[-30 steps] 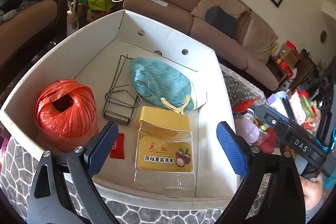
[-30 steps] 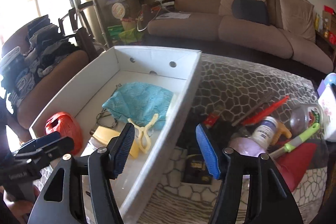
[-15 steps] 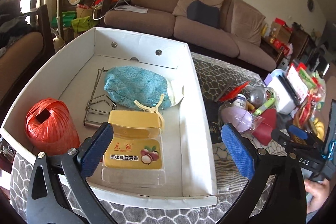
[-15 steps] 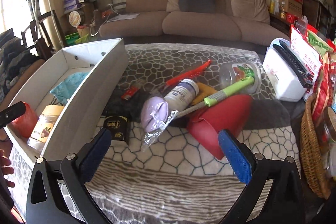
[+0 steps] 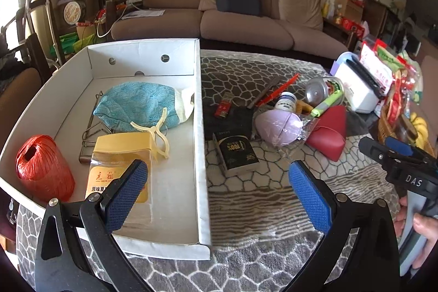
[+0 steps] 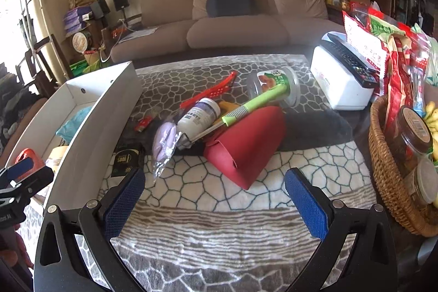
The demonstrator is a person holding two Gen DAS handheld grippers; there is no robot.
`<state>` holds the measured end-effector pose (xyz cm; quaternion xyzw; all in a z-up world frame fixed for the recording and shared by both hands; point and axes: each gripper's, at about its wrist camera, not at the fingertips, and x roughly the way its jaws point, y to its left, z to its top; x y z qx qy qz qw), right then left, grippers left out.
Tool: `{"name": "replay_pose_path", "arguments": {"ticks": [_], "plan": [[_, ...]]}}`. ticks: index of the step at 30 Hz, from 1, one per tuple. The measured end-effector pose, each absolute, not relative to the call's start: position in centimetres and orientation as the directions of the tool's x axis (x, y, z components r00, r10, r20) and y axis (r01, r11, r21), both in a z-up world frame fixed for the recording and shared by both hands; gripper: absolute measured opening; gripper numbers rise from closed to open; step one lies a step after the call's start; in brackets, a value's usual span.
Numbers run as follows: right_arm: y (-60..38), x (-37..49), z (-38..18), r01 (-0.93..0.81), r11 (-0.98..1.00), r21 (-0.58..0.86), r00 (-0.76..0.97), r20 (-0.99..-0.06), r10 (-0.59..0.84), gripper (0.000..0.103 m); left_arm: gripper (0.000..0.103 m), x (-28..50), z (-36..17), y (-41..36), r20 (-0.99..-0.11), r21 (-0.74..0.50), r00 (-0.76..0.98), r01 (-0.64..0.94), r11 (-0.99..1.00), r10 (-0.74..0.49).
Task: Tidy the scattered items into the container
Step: 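Grasp the clear plastic bag with the lavender item using the right tool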
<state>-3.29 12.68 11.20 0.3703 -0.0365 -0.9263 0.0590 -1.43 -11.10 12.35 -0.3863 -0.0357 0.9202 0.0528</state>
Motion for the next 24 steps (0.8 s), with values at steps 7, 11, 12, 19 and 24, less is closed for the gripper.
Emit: {"name": "replay_pose_path", "arguments": {"ticks": [7, 11, 12, 19, 24], "plan": [[13.9, -4.8, 9.4, 0.086, -0.954, 0.287, -0.680, -0.683, -0.267, 0.103, 0.103, -1.7, 11.7, -9.7, -0.724, -0.100, -0.675, -0.106, -0.989, 0.146], [13.3, -6.9, 7.9, 0.099, -0.867, 0.488, -0.619, -0.652, -0.438, 0.103, 0.103, -1.8, 11.6, -10.2, -0.729, -0.097, -0.668, -0.114, -0.989, 0.149], [13.0, -7.4, 7.5, 0.097, -0.848, 0.521, -0.613, -0.640, -0.463, 0.103, 0.103, -1.8, 11.5, -10.4, -0.732, -0.102, -0.664, -0.114, -0.988, 0.153], [10.5, -10.1, 4.2, 0.077, -0.816, 0.573, -0.572, -0.645, -0.507, 0.067, 0.103, -2.0, 11.4, -11.8, -0.739, -0.130, -0.653, -0.105, -0.986, 0.167], [9.5, -11.3, 2.9, 0.084, -0.833, 0.547, -0.581, -0.653, -0.487, 0.010, 0.103, -1.9, 11.4, -12.5, -0.745, -0.127, -0.646, -0.108, -0.986, 0.166]]}}
